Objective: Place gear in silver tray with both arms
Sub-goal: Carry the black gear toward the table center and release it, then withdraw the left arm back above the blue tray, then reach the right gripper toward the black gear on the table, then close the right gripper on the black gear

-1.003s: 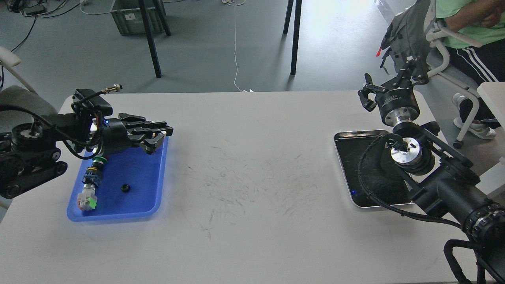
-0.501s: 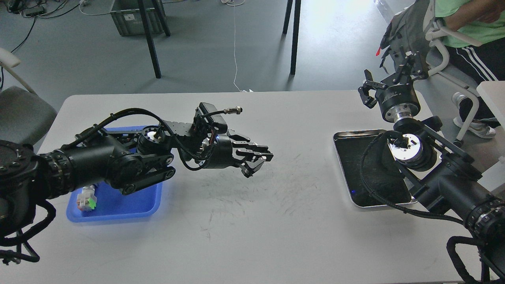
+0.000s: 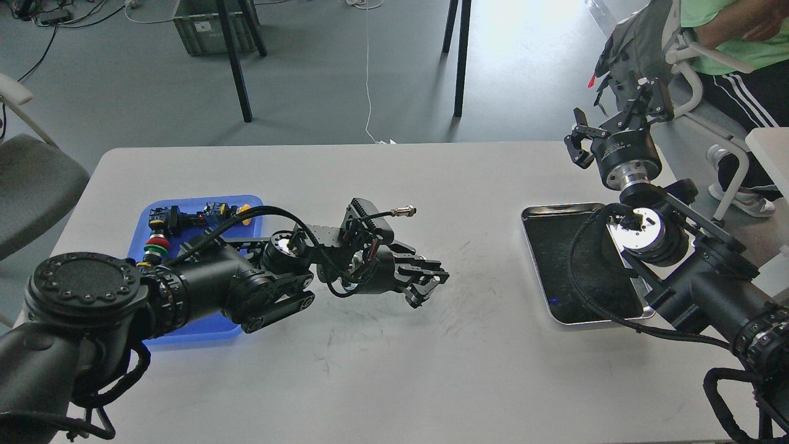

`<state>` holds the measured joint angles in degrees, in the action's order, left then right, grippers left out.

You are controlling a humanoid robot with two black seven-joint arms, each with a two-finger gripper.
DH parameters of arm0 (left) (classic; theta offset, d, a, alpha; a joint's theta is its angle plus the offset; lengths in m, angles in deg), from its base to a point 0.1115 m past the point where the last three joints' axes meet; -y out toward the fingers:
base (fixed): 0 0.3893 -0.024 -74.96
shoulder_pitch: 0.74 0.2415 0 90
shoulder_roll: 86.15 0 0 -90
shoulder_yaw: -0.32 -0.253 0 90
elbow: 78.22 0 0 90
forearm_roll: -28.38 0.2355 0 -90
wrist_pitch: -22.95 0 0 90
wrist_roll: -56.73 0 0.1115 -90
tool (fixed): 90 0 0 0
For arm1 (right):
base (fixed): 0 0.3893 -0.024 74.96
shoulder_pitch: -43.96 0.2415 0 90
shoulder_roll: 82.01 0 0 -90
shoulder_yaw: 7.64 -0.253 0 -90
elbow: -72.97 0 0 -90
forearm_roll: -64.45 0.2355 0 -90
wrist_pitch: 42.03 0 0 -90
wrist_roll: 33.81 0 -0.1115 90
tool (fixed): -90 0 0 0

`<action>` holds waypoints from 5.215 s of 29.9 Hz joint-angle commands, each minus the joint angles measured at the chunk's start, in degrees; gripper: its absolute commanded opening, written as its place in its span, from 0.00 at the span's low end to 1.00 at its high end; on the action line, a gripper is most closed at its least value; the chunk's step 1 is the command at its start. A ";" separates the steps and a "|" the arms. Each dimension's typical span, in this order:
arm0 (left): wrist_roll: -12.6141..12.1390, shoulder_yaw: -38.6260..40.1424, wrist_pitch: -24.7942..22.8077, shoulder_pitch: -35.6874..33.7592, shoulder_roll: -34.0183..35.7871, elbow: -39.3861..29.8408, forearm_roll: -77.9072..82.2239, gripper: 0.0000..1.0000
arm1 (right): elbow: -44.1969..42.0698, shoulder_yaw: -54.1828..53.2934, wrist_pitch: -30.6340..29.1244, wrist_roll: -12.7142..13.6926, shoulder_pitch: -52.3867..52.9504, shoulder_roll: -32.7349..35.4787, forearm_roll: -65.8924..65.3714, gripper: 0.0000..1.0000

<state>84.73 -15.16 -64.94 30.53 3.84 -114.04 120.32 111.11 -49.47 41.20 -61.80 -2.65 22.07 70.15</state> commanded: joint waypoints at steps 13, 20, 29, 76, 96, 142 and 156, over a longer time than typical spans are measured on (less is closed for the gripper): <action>0.01 0.80 -2.03 0.02 0.01 -0.56 -2.64 0.35 | 0.00 0.00 0.00 0.00 0.03 0.08 0.00 0.99; 0.01 1.41 -2.73 -2.34 0.01 -0.82 -8.43 0.44 | 0.09 1.22 0.00 0.00 0.12 0.08 -0.87 0.99; 0.01 1.94 -3.70 -9.38 10.36 -1.08 -21.00 0.51 | 2.20 13.26 -0.35 0.00 3.89 3.42 -5.00 0.99; 0.01 14.77 -25.05 0.64 22.07 25.54 -70.06 0.98 | 15.91 88.58 5.01 0.00 43.44 0.52 -50.87 0.95; 0.01 22.15 -30.11 -0.15 21.98 28.44 -75.32 0.99 | 15.91 98.88 4.57 0.00 48.80 -8.80 -61.43 0.95; 0.01 27.43 -30.11 2.57 22.69 27.66 -80.16 0.99 | 12.84 98.70 9.75 0.00 43.80 -14.07 -61.26 0.94; 0.01 27.43 -30.11 2.66 23.21 28.09 -80.34 0.99 | 13.10 101.16 11.51 0.00 42.13 -14.07 -64.77 0.93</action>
<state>84.73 12.27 -95.05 33.19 26.90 -85.96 40.09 124.52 51.11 52.74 -61.80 39.65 7.99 6.84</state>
